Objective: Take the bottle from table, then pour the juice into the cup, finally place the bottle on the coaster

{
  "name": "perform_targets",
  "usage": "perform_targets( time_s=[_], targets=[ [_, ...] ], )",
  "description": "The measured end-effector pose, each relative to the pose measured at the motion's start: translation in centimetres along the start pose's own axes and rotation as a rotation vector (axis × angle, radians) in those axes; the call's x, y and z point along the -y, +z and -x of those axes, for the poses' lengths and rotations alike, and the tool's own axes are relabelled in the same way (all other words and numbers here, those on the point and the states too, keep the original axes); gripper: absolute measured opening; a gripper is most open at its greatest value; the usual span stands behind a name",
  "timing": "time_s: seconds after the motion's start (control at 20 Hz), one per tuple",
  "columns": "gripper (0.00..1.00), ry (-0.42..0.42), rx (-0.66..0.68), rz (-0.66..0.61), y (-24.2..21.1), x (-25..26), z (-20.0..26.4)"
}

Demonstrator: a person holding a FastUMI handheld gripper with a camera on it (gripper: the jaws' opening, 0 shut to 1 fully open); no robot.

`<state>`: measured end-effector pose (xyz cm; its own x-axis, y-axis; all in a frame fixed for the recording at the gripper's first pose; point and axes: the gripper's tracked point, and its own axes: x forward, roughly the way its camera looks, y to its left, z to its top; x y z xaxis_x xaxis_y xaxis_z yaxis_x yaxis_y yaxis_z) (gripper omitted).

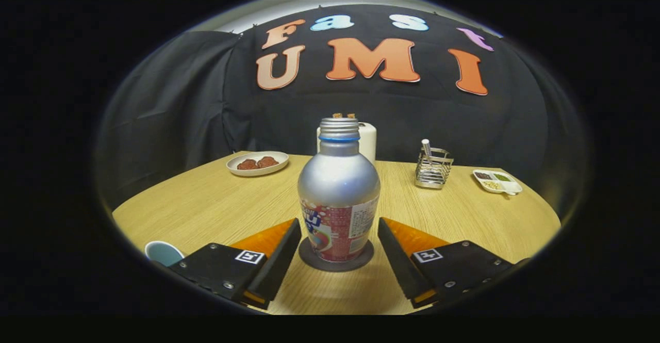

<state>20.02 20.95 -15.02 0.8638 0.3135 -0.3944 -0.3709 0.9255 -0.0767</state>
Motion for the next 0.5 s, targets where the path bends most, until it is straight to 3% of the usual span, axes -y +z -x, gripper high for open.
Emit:
perform_targets(
  time_s=[0.15,0.5],
  targets=[
    [0.98,-0.013,0.002,-0.002,0.2,0.5,0.8],
    [0.98,-0.039,0.057,-0.003,2.3,1.9,5.8]
  ],
)
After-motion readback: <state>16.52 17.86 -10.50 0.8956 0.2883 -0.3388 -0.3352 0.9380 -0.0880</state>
